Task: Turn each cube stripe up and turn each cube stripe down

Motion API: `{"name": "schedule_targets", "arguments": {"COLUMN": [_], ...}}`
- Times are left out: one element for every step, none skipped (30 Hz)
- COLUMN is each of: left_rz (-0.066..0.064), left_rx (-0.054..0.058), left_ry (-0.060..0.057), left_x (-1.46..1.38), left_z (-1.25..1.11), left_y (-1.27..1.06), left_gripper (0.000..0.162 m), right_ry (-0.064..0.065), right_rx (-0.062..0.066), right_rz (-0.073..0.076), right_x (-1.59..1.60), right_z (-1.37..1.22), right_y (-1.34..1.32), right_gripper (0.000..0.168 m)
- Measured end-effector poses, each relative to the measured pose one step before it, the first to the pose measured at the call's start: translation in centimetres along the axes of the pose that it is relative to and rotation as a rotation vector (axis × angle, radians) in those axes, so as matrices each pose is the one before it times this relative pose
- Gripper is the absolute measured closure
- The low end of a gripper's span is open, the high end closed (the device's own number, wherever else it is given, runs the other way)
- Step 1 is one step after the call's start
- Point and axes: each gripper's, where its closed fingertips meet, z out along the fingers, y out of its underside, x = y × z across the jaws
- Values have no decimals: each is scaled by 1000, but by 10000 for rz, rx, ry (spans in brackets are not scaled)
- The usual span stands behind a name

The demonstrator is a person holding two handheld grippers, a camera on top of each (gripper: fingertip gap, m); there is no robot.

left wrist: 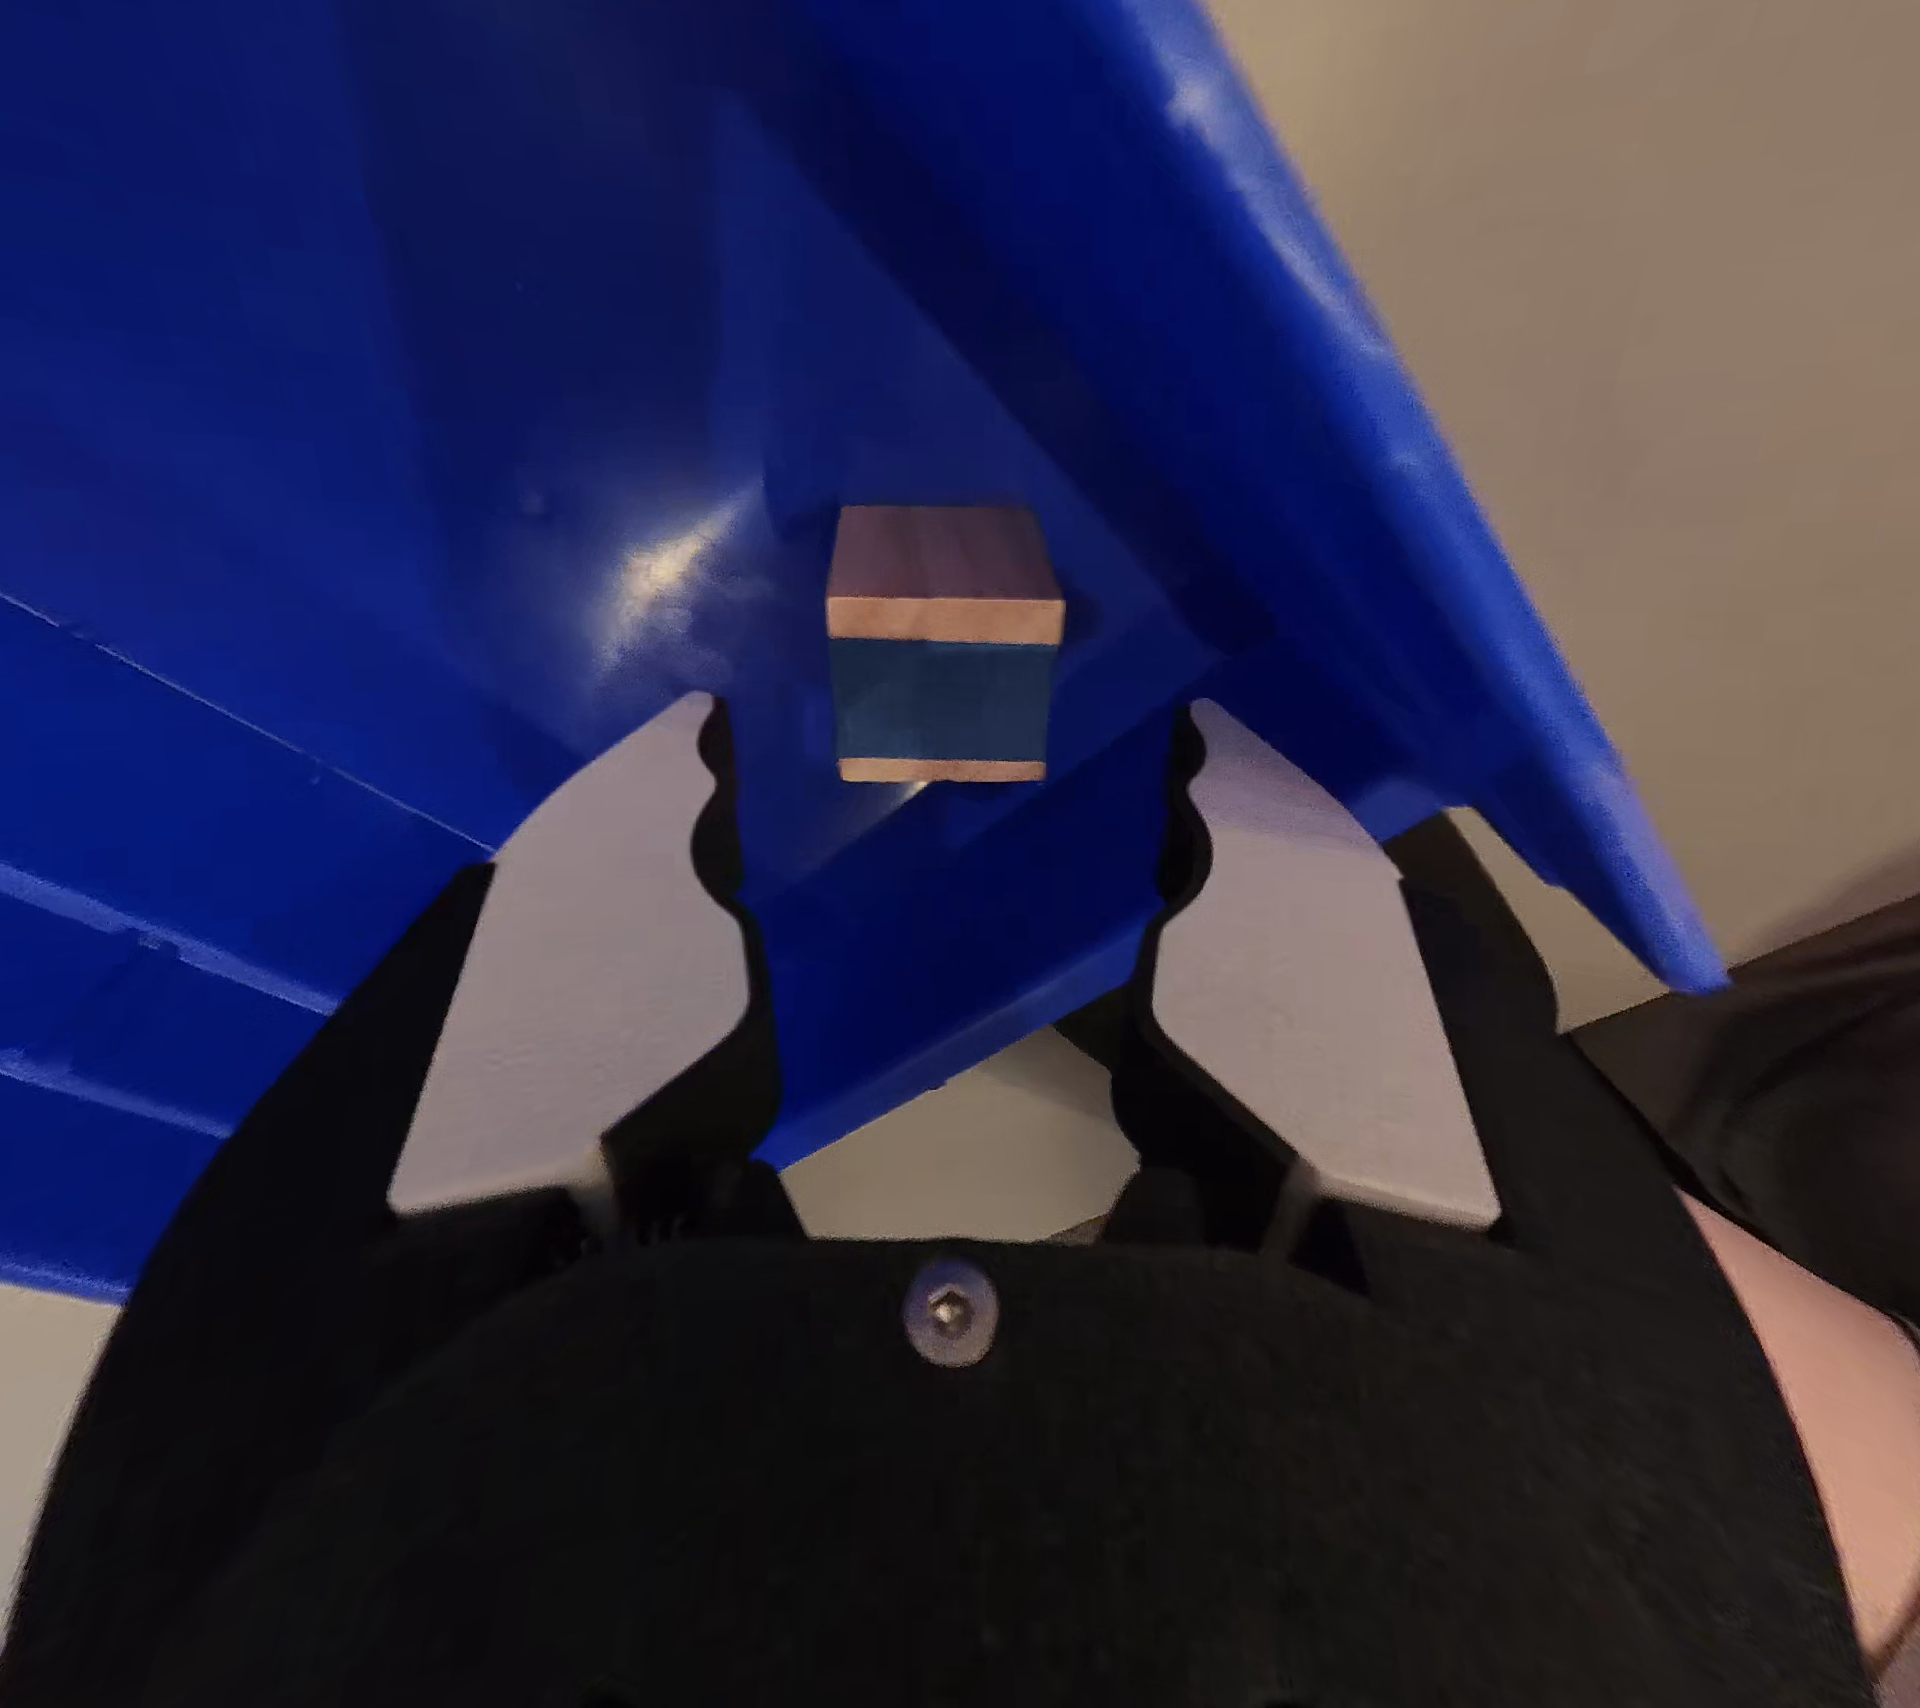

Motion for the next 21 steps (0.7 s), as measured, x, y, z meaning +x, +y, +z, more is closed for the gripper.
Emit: {"name": "schedule_targets", "arguments": {"left_rz": [-78, -127, -64, 8, 18, 8, 15, 10, -47, -59, -49, -51, -47, 3, 1, -34, -13, 10, -50, -54, 115], "left_rx": [-208, -193, -140, -83, -19, -104, -75, 5, 15, 22, 38, 21, -1, 119, 250, 347, 469, 685, 835, 804, 881], "left_ry": [-55, -24, -6, 106, 89, 186, 180, 252, 279, 64, -210, -128, -113, -213, -262, -133, -63, -129, 57, 402, 369], "left_x": [-296, -281, -251, -95, -126, 26, 53, 197, 261, -18, -405, -286, -282, -437, -528, -365, -243, -310, -34, 529, 598], "left_z": [377, 357, 366, 364, 365, 345, 265, 146, 10, -76, -145, -111, -150, -279, -471, -662, -882, -1150, -1318, -1378, -1421], "left_y": [194, 163, 84, -12, -105, 29, 10, -48, -36, -40, -11, 64, 129, 34, -51, -75, -171, -432, -650, -686, -919], "left_gripper": [84, 84, 85, 87, 89, 92, 93, 99, 111, 116, 116, 116, 116, 116, 116, 116, 116, 116, 116, 116, 116], "right_ry": [-7, -31, -18, -7, -5, -7, -22, -18, -9, -18, 4, 21, 16, 17, 29, 81, 150, 185, 235, 336, 385], "right_rx": [-71, -73, -58, -34, -18, -17, -28, -37, -45, -43, -33, -16, -1, 7, 7, 12, 42, 78, 117, 220, 485], "right_rz": [-11, -24, -41, -32, -12, -2, -10, -28, -27, -10, -9, -17, -22, -17, -18, -29, -29, -11, -19, -123, -212], "right_x": [-35, -83, -61, -49, -28, -24, -63, -57, -46, -39, 3, 7, 4, -16, -5, 63, 151, 207, 228, 267, 195], "right_z": [109, 116, 102, 67, 53, 33, 41, 62, 66, 63, 55, 34, 22, -5, -26, -64, -115, -208, -332, -542, -835], "right_y": [29, 13, 9, -17, -37, -24, -6, 15, 27, 15, -21, -52, -60, -73, -70, -85, -136, -198, -290, -504, -957], "right_gripper": [113, 113, 113, 113, 113, 113, 113, 113, 113, 113, 114, 114, 114, 114, 114, 114, 114, 115, 117, 120, 121]}}
